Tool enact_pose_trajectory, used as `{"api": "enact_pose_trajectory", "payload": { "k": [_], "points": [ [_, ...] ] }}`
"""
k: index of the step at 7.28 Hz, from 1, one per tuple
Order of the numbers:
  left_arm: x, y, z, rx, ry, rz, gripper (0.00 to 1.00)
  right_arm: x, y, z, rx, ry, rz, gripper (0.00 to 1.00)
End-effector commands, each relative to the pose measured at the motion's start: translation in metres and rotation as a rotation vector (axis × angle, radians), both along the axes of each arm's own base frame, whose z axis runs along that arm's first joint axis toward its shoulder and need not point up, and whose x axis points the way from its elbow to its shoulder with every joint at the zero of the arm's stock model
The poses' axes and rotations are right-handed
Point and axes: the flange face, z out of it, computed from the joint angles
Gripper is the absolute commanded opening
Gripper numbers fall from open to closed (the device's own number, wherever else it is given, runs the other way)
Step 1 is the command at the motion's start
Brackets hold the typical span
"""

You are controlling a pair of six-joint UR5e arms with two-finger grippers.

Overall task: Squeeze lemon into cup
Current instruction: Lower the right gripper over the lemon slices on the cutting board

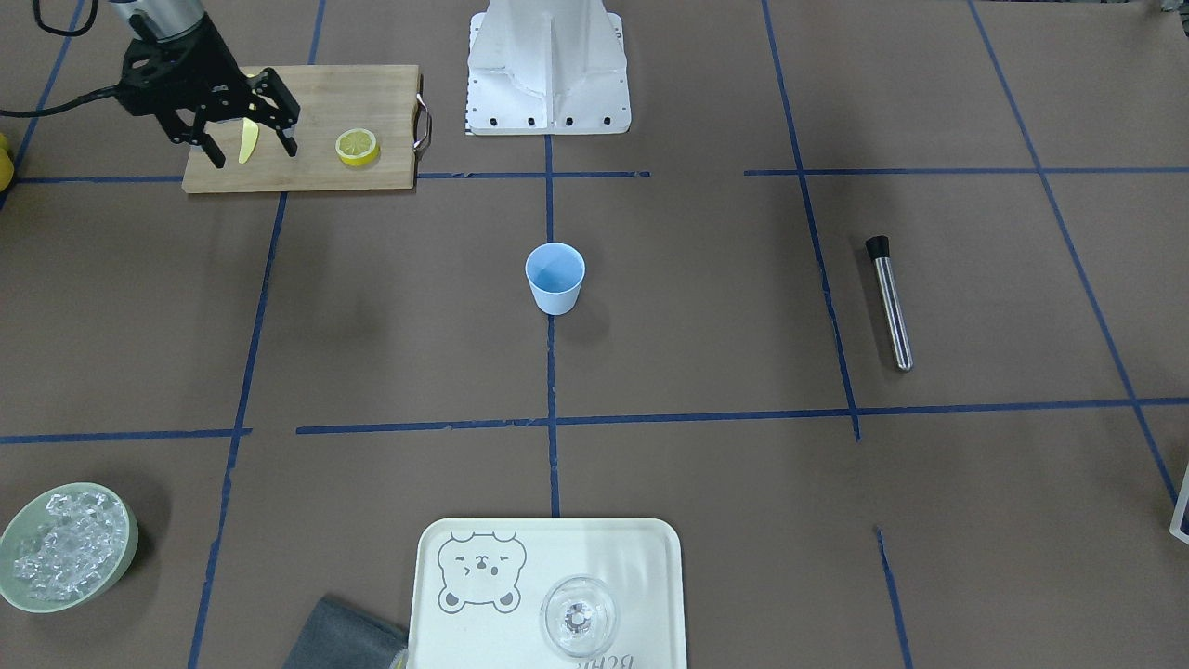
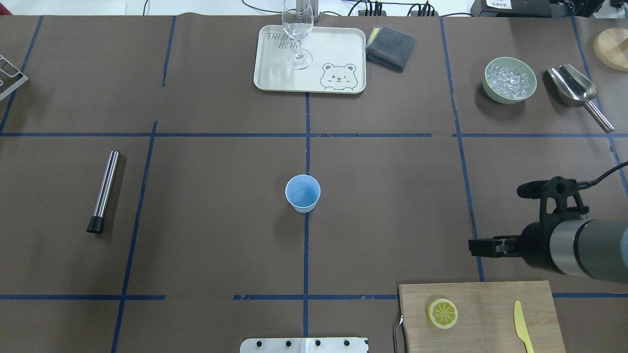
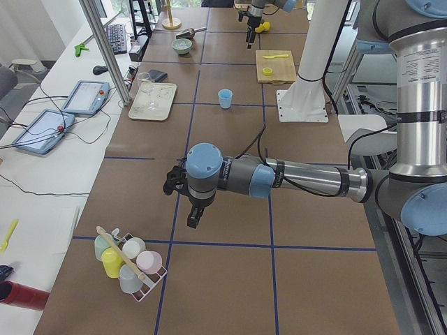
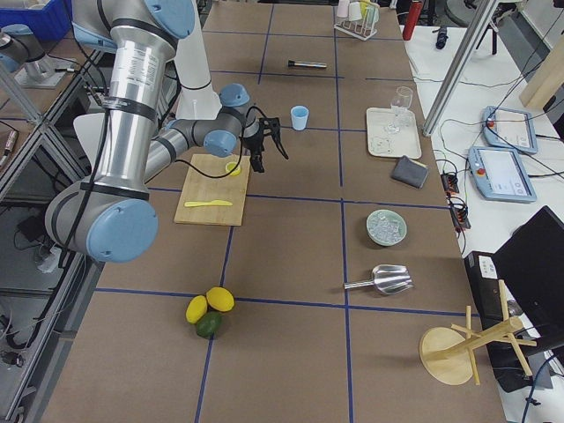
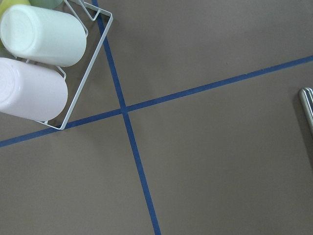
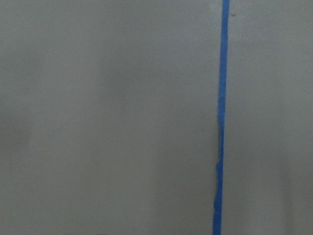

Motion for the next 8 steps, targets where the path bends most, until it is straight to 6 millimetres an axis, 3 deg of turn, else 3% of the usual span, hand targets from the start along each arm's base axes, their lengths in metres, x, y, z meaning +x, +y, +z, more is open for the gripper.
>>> {"api": "enact_pose_trajectory", "payload": {
  "k": [1,2,3,4,7,8],
  "points": [
    [0.0,0.0,0.0,0.004,0.0,-0.001,1.0,-0.056,0.063,-0.003,0.023,0.028,0.019,1.0],
    [0.0,0.0,0.0,0.003,0.0,-0.002,1.0,-0.081,0.066,-0.021,0.034,0.04,0.018,1.0],
    [0.0,0.0,-0.001,0.005,0.0,-0.002,1.0,-0.1,0.07,-0.026,0.032,0.076,0.008,1.0],
    [0.0,0.0,-0.001,0.006,0.0,-0.002,1.0,-0.115,0.07,-0.006,0.029,0.113,0.004,1.0],
    [0.0,-0.002,-0.003,0.028,-0.001,-0.004,1.0,-0.116,0.074,-0.002,0.024,0.093,-0.01,0.98],
    [0.0,-0.002,-0.004,0.029,-0.001,-0.005,1.0,-0.117,0.076,-0.001,0.023,0.095,-0.018,0.93]
  ]
}}
